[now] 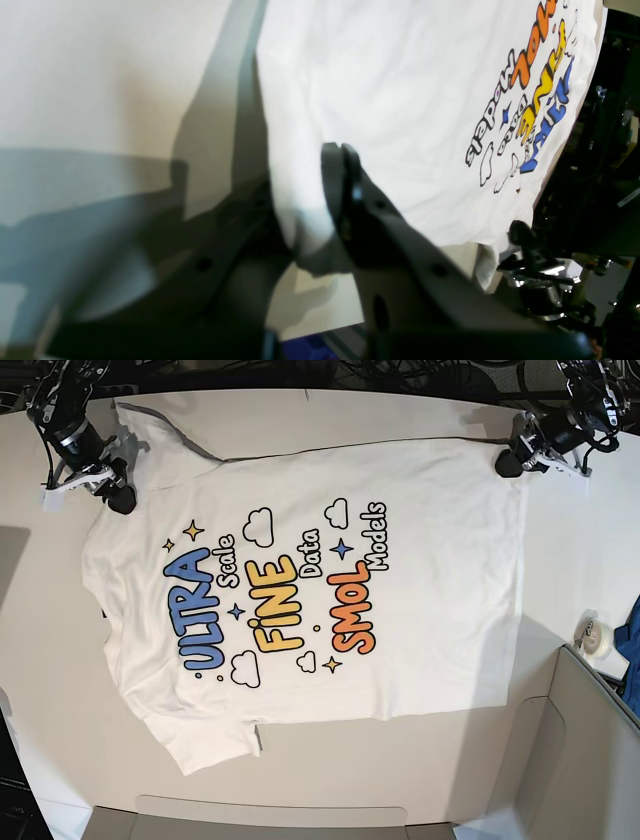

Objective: Layout the t-shirt on the table in an organized manner, then fold the t-shirt properly
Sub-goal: 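Grasp the collar-side corners of the t-shirt with both grippers, then lift the collar edge with both grippers and fold it toward the hem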

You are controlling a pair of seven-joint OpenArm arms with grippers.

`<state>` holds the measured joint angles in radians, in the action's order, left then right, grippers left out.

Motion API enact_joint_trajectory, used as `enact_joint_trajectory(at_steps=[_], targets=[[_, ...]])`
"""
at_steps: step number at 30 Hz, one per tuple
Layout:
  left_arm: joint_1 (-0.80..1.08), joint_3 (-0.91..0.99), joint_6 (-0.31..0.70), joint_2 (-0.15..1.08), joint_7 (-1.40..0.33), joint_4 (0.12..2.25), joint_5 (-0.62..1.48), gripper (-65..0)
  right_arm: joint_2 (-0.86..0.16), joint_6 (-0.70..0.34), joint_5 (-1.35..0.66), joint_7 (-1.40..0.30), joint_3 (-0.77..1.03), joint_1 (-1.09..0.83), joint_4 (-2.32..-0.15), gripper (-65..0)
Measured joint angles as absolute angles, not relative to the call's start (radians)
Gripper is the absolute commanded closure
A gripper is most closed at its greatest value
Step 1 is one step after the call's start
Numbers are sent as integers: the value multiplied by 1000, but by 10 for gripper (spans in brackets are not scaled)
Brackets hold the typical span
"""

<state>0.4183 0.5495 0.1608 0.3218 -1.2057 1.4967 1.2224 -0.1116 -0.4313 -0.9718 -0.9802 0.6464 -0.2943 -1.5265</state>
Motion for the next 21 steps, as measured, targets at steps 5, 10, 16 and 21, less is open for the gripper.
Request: enact_joint_trajectory(at_steps=[5,10,16,21], targets=[[421,550,150,322,-1208,1544,1187,0,-128,-430,-959,-1019,640,-285,-1550,0],[418,550,147,321,-1263,1634,1165,0,-115,-385,-856,-1100,630,-287,-1710,0],[393,552,150,323,-1294,1785,1245,0,-159,-386,-865,-1093,633,-286,-1911,0],[345,556,150,346,-1365,1790,1275,0,-149,-387,-862,-1109,635,-253,-1961,0]])
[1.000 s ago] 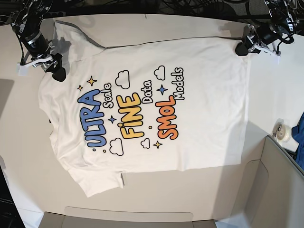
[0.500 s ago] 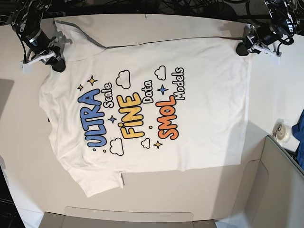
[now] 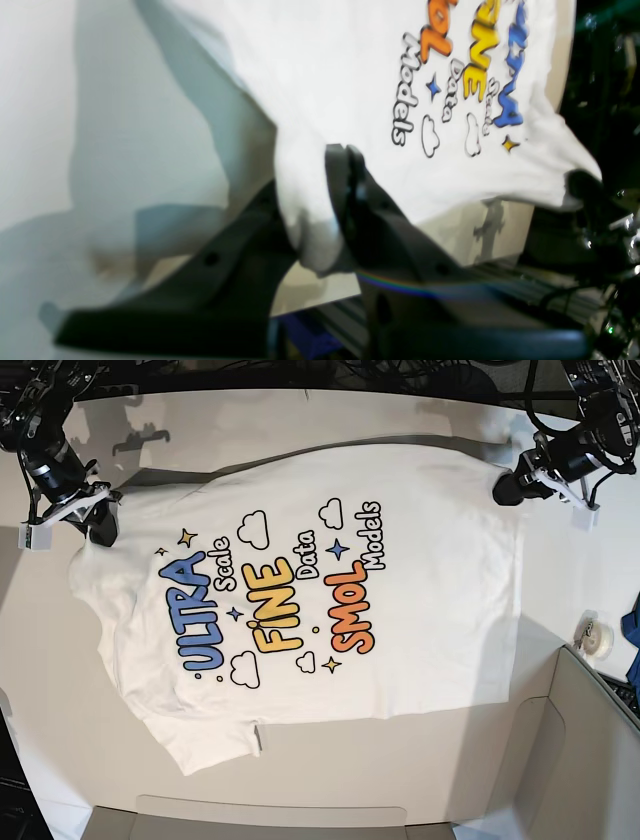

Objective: Layout the t-shirt on the table in an organized manner, then fold the t-shirt properly
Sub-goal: 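Lift the collar edge with both grippers and fold it toward the hem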

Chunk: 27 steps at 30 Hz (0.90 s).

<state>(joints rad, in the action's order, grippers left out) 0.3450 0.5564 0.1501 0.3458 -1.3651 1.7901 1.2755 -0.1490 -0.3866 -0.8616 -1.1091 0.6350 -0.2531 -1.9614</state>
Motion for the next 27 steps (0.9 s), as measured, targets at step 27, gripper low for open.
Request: enact_joint_trajectory(at_steps=[27], targets=[[-176,465,149,372,-1325,1368,976,0,-60,-390,-176,-1090,443,210,-1621,0]])
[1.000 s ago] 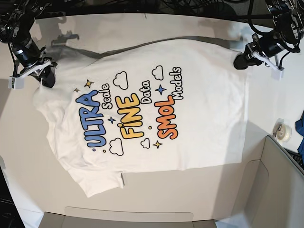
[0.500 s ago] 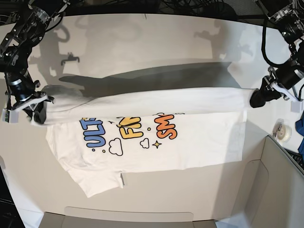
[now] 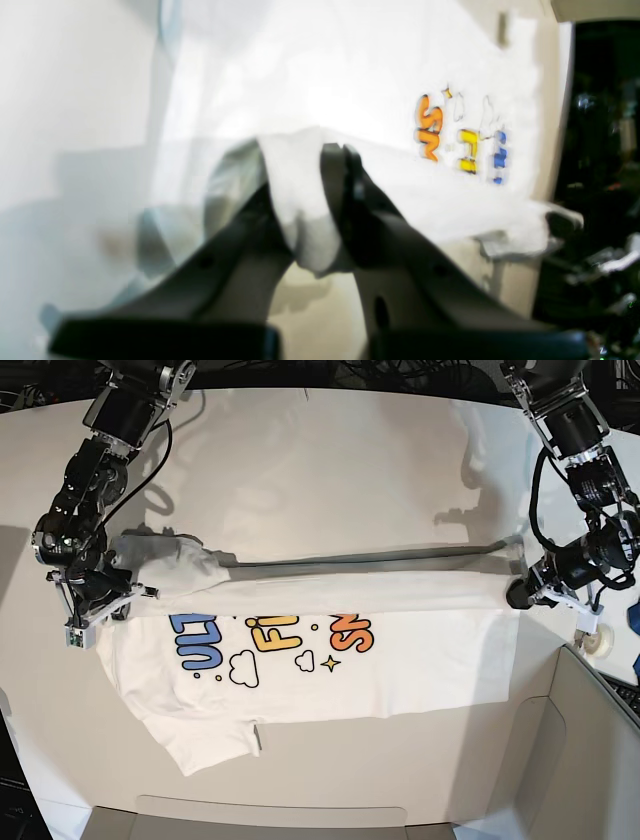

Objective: Layout the t-shirt on the table in an organized manner, then fold the t-shirt properly
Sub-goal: 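Lift the collar edge with both grippers and fold it toward the hem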

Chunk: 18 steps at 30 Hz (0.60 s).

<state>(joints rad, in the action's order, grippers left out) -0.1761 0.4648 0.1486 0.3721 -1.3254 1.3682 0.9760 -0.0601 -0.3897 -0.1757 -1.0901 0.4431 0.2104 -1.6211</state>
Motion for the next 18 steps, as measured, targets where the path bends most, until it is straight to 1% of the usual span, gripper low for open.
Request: enact_joint_trajectory(at_steps=[3,7,11,14,18], targets=[[-186,437,144,371,-1304,1338,903,0,-60,-389,-128,-1093,443,233,-1585,0],[-191,431,146,370,-1301,1344,898,0,-60,-389,-125,-1096,442,234,-1604,0],[-135,432,149,381,-1304,1437,920,0,-62,-390,-126,-1094,438,144,-1710,0],[-66,433,149,400,-1304,1515,942,0,-63,-391,-126,-1101,440,56,-1817,0],[29,433,147,397,-1305,1594,991,0,-63,-393,-128,-1094,443,-26,-1917,0]])
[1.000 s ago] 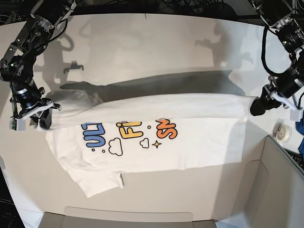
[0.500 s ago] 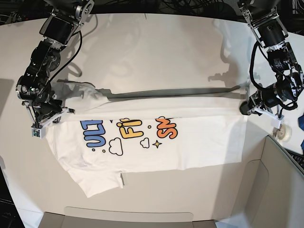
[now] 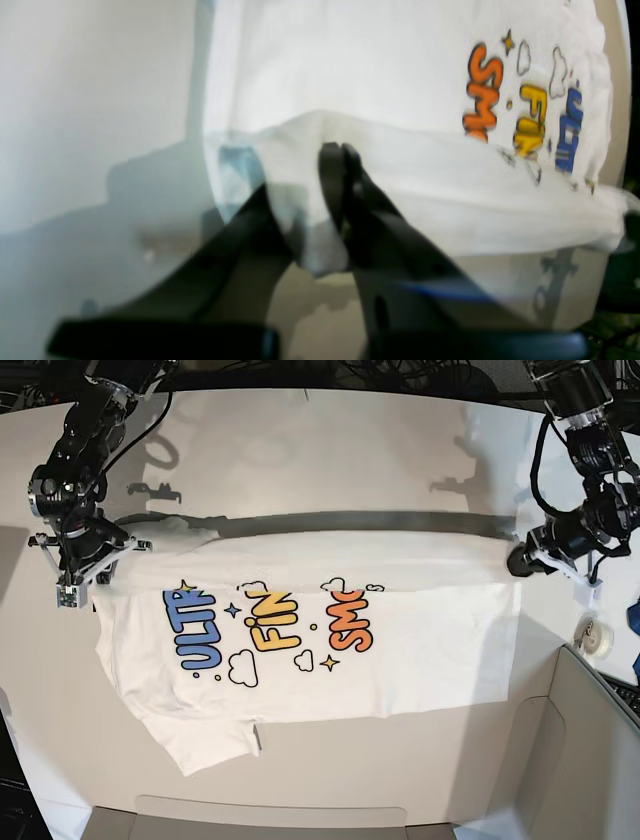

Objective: Layout the t-shirt on the table in an organized manner, then fold the t-shirt properly
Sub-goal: 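Lift the collar edge with both grippers and fold it toward the hem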

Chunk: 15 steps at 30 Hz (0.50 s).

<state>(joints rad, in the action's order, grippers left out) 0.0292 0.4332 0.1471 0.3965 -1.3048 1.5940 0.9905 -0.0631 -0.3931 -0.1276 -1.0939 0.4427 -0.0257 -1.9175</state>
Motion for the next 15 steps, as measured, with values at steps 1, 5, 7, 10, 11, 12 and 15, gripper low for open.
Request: enact_joint_trajectory(at_steps=[1,5,7,10,11,12,15], targets=[[51,434,145,397,-1303,1614,999,0,-64,-393,-126,-1092,444,-44,-1934,0],[133,433,149,397,-1304,1676,1026,0,-66,-393,-125,-1098,447,-126,-1980,0],[161,433,147,397,-1305,1701,1029,0,-66,-393,-126,-1098,446,-143,-1981,0],[181,433,147,397,-1304,1744,1045,0,-66,-393,-126,-1095,446,-171,-1982,0],[191,433,146,399,-1302,1760,1052,0,-66,-393,-126,-1095,446,-186,-1982,0],[201,433,149,400,-1300,1770,1058,0,-71,-395,-127,-1098,446,-199,-1982,0],[236,437,149,403,-1304,1775,1074,0,-97,-397,-126,-1095,445,-228,-1982,0]])
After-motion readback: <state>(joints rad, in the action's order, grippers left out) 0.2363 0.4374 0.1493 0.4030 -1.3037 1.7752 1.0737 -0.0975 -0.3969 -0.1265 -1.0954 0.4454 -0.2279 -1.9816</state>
